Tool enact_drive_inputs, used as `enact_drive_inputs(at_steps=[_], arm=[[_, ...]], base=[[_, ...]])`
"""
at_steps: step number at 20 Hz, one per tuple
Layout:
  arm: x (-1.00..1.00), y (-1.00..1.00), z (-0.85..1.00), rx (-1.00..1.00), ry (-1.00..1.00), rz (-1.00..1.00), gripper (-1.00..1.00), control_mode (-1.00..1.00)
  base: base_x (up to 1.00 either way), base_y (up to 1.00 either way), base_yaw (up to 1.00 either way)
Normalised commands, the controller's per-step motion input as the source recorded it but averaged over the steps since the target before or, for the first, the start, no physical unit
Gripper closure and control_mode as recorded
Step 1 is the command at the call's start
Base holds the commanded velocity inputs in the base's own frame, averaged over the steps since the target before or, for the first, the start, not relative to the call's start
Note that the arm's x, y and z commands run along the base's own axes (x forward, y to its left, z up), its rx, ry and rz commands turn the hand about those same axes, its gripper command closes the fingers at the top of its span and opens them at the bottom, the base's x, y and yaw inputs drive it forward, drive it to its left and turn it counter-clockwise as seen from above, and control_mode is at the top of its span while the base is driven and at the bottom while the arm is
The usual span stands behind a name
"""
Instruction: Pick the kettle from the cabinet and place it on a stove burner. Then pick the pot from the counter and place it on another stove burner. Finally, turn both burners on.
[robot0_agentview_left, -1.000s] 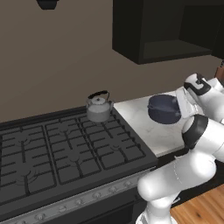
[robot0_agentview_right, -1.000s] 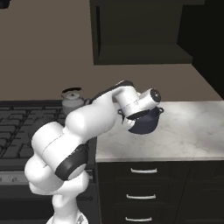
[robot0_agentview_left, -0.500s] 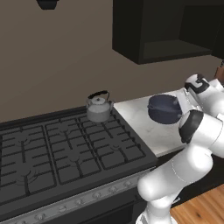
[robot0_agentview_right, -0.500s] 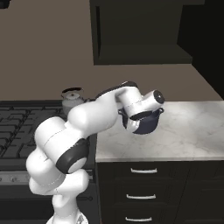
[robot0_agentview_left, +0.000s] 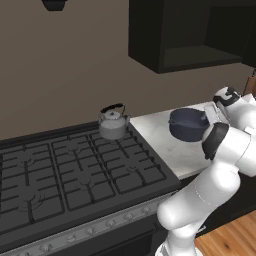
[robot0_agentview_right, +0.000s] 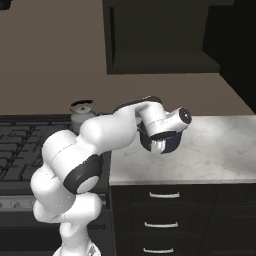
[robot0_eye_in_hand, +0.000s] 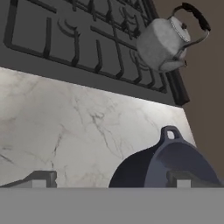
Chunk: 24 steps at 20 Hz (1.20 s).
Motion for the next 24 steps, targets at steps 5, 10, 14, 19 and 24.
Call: enact_drive_inputs(at_steps=[5,10,14,19,24], arm=[[0.09,-0.03,-0.01,-0.16,-0.01,0.01,-1.0,-1.0],[0.14,0.0,-0.02,-0.16,0.0,0.0,-1.0,-1.0],[0.13,0.0,-0.18,-0.16,0.0,0.0,-1.0,-1.0],[0.07,0.0,-0.18,-0.14,0.0,0.0,-1.0,-1.0],[0.17,0.0,-0.07,-0.1,0.0,0.0,-1.0,-1.0]], base=[[0.0,0.0,0.0],[0.0,0.0,0.0],[0.0,0.0,0.0],[0.0,0.0,0.0],[0.0,0.0,0.0]])
